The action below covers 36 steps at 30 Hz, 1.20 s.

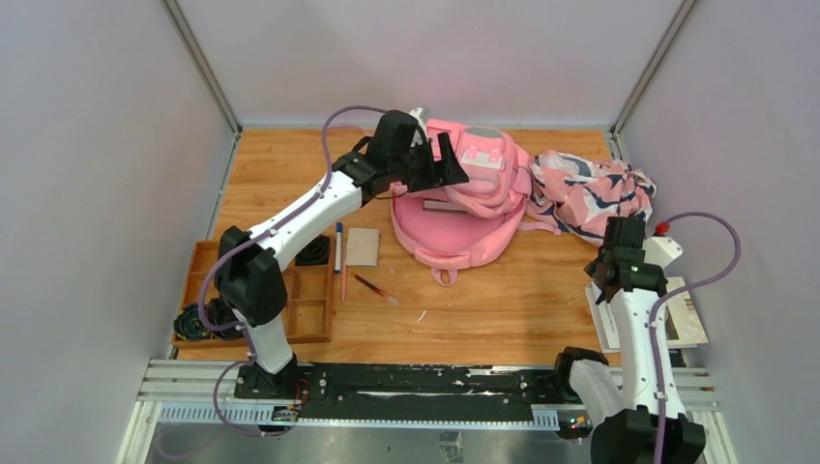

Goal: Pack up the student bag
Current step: Adjust the student bag at the center of the board, then adjust the book at the center of the board.

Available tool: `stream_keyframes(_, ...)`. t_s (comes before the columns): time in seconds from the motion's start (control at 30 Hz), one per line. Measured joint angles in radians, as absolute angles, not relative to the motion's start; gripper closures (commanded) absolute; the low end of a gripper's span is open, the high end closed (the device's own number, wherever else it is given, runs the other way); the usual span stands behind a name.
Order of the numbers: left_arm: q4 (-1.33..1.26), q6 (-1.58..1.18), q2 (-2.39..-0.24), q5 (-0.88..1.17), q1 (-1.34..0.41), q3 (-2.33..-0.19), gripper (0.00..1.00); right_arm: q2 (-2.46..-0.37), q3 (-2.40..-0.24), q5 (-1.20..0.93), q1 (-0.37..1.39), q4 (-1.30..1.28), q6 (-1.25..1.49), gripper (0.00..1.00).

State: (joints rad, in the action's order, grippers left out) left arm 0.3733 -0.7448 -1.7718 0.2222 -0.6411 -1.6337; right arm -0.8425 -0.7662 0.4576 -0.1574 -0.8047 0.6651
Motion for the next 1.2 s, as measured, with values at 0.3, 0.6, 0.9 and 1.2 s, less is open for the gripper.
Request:
stream_keyframes(0.3,0.447,-0.637,-1.682,0.141,-0.677,-1.631,0.0,-1.004,-0.764,0.586,-0.358,-0.898,0.733,0.32)
stream_keyframes(0.6,0.442,-0.611,-1.61,0.127,-0.744,-1.618,0.0,-1.116,-0.727,0.515,-0.377,-0.75,0.717,0.32)
stream_keyframes(0.9,0.443,-0.612,-1.613,0.126,-0.749,-1.597,0.0,-1.188,-0.674,0.334,-0.384,-0.558,0.701,0.34)
stream_keyframes(1.2,0.441,-0.613,-1.621,0.126,-0.749,-1.597,0.0,-1.139,-0.588,0.154,-0.283,-0.358,0.68,0.35)
